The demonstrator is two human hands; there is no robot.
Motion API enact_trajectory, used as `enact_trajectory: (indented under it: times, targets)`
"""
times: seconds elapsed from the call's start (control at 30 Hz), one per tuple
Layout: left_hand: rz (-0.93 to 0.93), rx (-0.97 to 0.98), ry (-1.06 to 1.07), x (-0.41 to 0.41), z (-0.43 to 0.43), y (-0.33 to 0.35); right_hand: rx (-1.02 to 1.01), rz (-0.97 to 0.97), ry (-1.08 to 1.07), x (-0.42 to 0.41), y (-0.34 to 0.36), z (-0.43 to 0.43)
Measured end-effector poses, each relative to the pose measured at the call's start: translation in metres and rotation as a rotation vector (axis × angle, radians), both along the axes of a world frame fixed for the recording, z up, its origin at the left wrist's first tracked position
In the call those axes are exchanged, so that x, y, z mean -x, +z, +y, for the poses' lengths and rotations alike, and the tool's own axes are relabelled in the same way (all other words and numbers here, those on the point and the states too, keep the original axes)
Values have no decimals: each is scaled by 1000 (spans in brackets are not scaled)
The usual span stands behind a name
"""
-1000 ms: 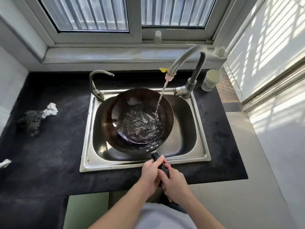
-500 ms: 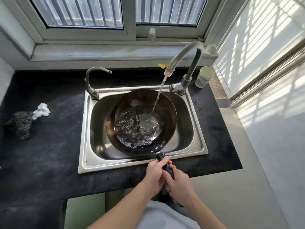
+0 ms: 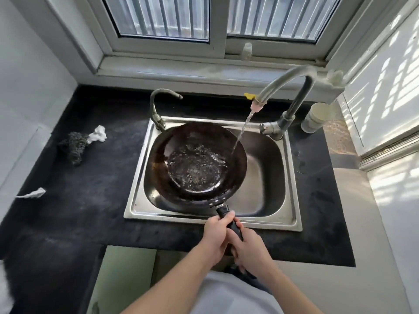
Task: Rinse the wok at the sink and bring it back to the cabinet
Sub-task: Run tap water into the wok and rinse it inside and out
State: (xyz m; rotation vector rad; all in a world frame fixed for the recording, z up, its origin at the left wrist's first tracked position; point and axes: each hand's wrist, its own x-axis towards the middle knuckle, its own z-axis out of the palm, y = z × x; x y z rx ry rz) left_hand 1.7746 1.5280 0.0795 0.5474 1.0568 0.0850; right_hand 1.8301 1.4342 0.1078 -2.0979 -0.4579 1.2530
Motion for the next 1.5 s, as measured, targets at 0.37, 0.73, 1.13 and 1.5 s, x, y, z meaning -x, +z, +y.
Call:
enact_trajectory:
  times: [0.37,0.73,1.13,1.5]
  targets:
    - [237,-176,148,-13,-49,26,-47,479,-94,-24,7,-33]
    - [346,-205,93,-32,-66,34,-33,649,-223,-36,12,-46]
    - [-42,97,136,-36,-65,6,23,-82,68,-43,-11,-58]
    - [-132,134,32,-16,-54,-1,23,-215,-31,-7,-22,-63]
